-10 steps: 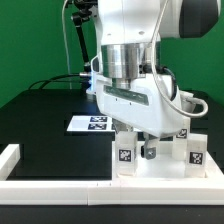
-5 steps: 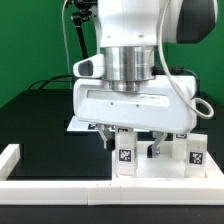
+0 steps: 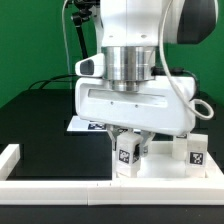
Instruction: Assemble square table
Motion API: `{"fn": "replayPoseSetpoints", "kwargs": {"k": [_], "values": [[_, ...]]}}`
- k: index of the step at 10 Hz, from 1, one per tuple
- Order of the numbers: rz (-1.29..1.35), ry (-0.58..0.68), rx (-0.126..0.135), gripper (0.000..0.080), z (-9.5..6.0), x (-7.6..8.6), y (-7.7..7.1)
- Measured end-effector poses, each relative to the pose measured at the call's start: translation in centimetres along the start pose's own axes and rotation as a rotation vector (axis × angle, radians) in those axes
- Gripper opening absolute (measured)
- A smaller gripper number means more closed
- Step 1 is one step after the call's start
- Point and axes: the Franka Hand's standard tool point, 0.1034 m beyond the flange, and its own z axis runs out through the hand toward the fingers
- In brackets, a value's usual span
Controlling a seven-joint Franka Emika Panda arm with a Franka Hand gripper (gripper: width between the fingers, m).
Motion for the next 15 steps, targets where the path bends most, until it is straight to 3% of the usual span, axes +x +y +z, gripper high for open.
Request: {"fn": "replayPoseSetpoints", "kwargs": {"k": [4, 6, 9, 13, 15], "values": [[0.262, -0.003, 0.001, 0.029, 0.0, 0.1, 0.2], [0.562, -0.059, -0.004, 0.029, -0.2, 0.6, 1.1], [0.965, -0.113, -0.009, 0.029, -0.1, 0.4, 1.2], [1.099, -0.114, -0.01, 0.029, 0.0, 0.4, 1.1], [0.913, -0.087, -0.01, 0.0523, 0.2, -0.2, 0.6]]}}
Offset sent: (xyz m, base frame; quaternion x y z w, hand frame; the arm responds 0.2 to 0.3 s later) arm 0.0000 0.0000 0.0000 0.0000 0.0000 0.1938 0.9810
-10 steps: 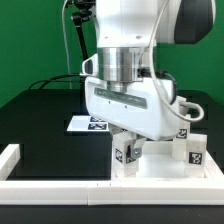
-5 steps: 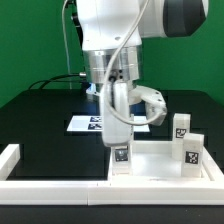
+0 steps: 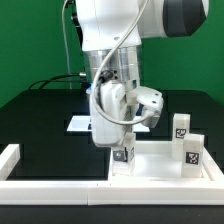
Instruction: Assemble square table
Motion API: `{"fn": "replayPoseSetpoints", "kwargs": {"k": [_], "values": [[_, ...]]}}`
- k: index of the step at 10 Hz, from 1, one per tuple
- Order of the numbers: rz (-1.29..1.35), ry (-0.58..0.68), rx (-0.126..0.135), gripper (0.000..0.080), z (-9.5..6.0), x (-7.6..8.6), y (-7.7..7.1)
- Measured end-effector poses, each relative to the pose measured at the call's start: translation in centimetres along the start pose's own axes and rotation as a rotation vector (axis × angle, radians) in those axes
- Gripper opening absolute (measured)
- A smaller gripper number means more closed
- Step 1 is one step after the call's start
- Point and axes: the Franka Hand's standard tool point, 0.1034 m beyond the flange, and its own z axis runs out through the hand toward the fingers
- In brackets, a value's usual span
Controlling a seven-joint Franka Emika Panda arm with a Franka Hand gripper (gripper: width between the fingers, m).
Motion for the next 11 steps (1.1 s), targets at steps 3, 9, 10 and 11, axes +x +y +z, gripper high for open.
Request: {"fn": "replayPoseSetpoints", "kwargs": {"k": [3, 9, 10, 11], "values": [[-0.446, 0.014, -0.009, 0.0641, 0.0, -0.9, 0.1], [-1.037, 0.037, -0.03, 0.0649, -0.2, -0.1, -0.1], [-1.113, 0.057, -0.013, 0.0649, -0.2, 0.4, -0.4], [-1.128, 0.071, -0.003, 0.0649, -0.3, 0.9, -0.6]]}}
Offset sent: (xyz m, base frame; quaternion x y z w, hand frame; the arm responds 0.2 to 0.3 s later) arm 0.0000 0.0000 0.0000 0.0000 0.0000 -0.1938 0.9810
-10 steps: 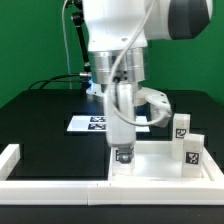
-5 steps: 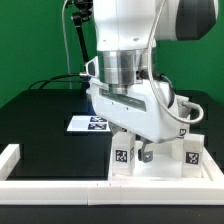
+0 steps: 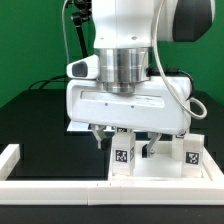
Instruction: Assemble square table
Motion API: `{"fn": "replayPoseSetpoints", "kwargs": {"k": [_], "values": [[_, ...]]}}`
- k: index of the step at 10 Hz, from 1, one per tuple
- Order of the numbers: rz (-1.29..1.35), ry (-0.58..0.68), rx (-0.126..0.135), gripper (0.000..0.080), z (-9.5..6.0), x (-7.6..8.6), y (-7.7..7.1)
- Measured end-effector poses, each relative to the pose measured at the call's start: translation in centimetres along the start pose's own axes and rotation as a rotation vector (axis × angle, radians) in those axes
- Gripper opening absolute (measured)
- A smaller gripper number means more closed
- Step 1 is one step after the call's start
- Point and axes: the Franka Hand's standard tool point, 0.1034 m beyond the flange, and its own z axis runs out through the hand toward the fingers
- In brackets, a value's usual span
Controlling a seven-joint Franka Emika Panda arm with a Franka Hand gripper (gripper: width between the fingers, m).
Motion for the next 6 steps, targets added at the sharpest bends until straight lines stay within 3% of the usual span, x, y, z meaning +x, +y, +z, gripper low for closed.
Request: {"fn": "replayPoseSetpoints", "kwargs": {"k": [3, 6], "values": [[0.024, 0.0, -0.001, 0.0286, 0.0, -0.02, -0.02], [0.233, -0.001, 0.0, 0.0288, 0.02, -0.04, -0.04]]}}
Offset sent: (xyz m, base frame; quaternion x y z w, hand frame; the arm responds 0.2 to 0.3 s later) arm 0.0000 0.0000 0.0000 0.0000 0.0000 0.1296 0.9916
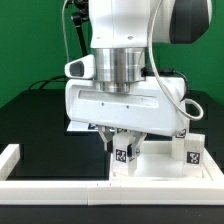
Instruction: Assemble square table
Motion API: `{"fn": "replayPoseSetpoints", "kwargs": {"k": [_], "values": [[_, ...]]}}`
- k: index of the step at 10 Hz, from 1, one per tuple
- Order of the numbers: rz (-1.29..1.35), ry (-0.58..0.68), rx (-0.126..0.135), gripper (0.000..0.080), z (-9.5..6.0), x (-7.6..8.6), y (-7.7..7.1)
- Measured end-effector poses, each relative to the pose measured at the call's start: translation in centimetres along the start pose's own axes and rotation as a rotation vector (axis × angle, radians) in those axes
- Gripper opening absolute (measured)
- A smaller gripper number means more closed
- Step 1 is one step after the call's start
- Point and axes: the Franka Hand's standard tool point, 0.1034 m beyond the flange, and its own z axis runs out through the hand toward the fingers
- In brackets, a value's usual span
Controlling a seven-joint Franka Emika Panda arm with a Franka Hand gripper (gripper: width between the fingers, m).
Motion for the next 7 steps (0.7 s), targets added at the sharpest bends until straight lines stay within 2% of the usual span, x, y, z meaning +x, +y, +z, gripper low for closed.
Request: {"fn": "replayPoseSetpoints", "kwargs": {"k": [4, 5, 7], "values": [[0.457, -0.039, -0.026, 0.0288, -0.18, 0.02, 0.62], [0.586, -0.055, -0.024, 0.0288, -0.11, -0.02, 0.89], [0.914, -0.087, -0.001, 0.029, 0.02, -0.06, 0.86]]}}
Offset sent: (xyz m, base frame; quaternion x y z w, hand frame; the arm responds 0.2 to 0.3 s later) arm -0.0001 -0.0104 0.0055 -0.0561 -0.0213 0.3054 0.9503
